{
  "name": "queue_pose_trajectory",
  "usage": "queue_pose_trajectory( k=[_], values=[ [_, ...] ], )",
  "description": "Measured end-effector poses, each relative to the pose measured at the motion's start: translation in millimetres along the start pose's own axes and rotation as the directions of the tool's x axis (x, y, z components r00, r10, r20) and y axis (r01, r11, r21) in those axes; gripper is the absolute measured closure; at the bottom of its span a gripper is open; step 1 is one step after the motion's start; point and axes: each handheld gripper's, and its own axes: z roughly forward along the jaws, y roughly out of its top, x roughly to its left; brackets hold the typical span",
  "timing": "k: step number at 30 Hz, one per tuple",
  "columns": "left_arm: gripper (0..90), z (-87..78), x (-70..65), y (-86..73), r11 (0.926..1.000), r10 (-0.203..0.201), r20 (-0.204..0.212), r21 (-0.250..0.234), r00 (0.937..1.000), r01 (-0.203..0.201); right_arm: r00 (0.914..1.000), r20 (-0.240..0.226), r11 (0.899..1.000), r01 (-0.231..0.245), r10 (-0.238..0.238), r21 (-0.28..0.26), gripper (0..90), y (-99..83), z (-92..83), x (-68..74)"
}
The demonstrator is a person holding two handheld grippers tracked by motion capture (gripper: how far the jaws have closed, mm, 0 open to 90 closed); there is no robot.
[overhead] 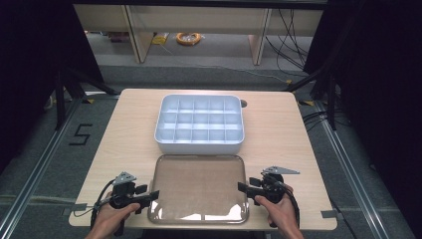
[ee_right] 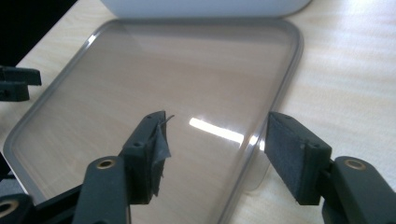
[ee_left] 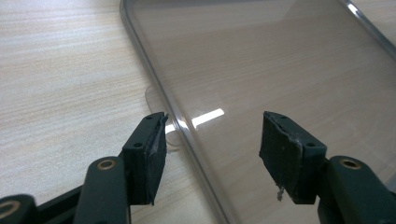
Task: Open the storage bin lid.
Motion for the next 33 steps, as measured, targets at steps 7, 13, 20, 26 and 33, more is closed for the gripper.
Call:
queue_pose_trajectory(
  k=[7,13,20,26,33],
  values=[
    [37.1,-8.0,-0.5,0.6,0.9997,0.024,0.02,0.001,0.9995,-0.024,0.9998,-0.009,0.999,0.02,-0.02,-0.05,33.8,3.1,-4.8,0.4],
    [30.4,-10.0,-4.9,0.1,0.9991,0.022,0.049,-0.037,0.9986,-0.021,0.9984,-0.024,0.995,0.049,-0.052,-0.089,29.8,5.1,-8.5,5.0],
    [22.9,-15.3,-9.8,-1.1,0.9964,0.061,0.056,-0.063,0.9966,-0.057,0.9955,-0.056,0.993,0.071,-0.077,-0.098,24.3,5.2,-9.1,11.2],
    [20.1,-21.7,-11.9,-3.2,0.9937,0.087,0.055,-0.076,0.9947,-0.082,0.9957,-0.078,0.994,0.042,-0.05,-0.102,19.6,2.8,-11.8,18.6],
    [19.1,-27.6,-15.4,-7.0,0.9916,0.105,0.035,-0.079,0.9938,-0.102,0.9911,-0.085,0.988,0.091,-0.102,-0.129,20.1,-0.1,-15.7,25.0]
  ],
)
